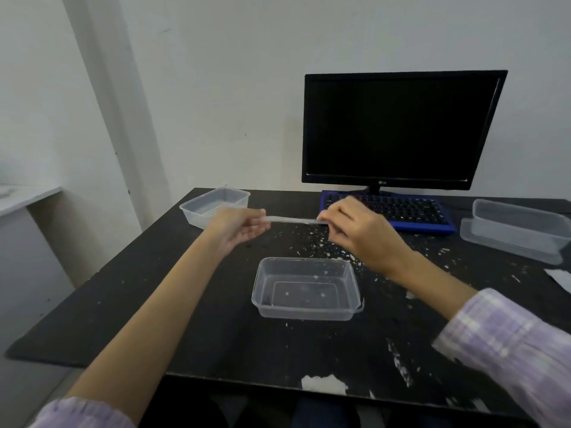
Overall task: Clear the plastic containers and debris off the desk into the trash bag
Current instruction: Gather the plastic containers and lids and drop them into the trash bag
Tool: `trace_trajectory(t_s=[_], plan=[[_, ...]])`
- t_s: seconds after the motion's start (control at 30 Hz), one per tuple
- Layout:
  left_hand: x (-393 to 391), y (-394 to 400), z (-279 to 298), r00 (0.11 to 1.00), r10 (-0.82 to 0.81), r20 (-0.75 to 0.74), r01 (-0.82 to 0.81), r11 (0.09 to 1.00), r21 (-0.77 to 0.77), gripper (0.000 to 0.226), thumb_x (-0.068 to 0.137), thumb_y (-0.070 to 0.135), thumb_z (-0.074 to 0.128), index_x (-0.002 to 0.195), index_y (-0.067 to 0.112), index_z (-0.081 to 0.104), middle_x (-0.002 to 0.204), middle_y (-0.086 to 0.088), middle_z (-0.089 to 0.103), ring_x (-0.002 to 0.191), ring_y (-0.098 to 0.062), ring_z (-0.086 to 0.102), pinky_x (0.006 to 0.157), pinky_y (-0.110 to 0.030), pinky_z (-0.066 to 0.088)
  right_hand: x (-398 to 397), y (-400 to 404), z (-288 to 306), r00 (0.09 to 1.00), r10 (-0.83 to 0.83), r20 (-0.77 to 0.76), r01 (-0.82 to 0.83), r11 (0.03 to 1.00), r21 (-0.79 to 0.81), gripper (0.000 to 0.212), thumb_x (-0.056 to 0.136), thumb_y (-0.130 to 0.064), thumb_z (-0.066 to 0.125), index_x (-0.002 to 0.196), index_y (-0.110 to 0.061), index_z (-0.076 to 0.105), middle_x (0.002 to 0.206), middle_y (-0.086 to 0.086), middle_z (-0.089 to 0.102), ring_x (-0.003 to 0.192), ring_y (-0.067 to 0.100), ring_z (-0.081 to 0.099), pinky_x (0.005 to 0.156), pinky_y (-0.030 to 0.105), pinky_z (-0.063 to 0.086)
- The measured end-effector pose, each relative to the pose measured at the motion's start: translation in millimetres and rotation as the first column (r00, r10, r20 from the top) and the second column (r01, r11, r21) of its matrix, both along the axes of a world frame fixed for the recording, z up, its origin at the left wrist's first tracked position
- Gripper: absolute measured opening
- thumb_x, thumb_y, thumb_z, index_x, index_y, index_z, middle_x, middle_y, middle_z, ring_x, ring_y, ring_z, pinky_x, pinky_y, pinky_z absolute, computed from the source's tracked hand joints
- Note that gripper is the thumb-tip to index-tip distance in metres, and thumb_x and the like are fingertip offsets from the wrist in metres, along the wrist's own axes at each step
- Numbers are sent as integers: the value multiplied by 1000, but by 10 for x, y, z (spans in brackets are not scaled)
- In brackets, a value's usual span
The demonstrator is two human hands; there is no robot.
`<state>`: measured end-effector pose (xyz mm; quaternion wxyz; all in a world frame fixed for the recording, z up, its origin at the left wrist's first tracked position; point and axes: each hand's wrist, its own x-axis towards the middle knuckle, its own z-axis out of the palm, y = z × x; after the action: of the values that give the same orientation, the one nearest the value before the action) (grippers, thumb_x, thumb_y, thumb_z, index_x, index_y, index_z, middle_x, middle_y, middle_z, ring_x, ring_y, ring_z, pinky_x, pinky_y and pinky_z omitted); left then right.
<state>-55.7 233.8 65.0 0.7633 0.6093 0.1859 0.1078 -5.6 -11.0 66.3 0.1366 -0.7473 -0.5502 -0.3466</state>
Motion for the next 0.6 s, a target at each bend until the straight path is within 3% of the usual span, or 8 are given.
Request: trace_trajectory(t_s=[0.13, 0.27, 0.37, 0.5, 0.6], plan=[[-369, -90, -180, 999, 34, -28, -27, 971, 236, 9, 82, -4, 62, 78, 2, 67, 74, -10, 63, 56, -9, 60, 56, -13, 53, -284, -98, -251, 997, 82, -13, -83, 991, -105, 30, 71, 5, 76, 99, -1, 69, 88, 8, 66, 78, 15, 63, 66, 19, 57], [-665, -162, -371, 997, 82, -7, -68, 872, 484, 16, 77, -1, 67, 79, 14, 73, 82, -5, 71, 69, -10, 61, 72, -20, 51, -494, -171, -464, 994, 103, -48, -110, 979, -174, 36, 68, 4, 78, 103, -2, 69, 91, 7, 66, 81, 16, 64, 67, 21, 57], [-769, -205, -496, 989, 146, -16, -108, 799, 591, 19, 76, 6, 69, 90, 16, 75, 85, 2, 73, 79, -6, 65, 79, -21, 50, -579, -231, -575, 994, 87, -68, -98, 978, -186, 36, 73, 6, 73, 108, -2, 67, 96, 8, 64, 85, 19, 62, 68, 24, 56], [-837, -262, -609, 988, 157, -3, -113, 723, 681, 22, 80, 8, 69, 100, 16, 74, 82, 11, 69, 77, 6, 62, 65, -8, 41, -634, -292, -700, 993, 51, -110, -69, 983, -170, 42, 72, 13, 68, 111, -4, 66, 98, 6, 62, 87, 19, 60, 68, 26, 55], [-862, -295, -637, 986, 168, -15, -104, 676, 730, 20, 80, 8, 70, 99, 14, 74, 80, 10, 67, 74, 4, 60, 62, -7, 40, -655, -298, -746, 987, 38, -157, -62, 986, -154, 44, 73, 14, 67, 112, -6, 66, 100, 4, 61, 89, 18, 59, 69, 26, 55]])
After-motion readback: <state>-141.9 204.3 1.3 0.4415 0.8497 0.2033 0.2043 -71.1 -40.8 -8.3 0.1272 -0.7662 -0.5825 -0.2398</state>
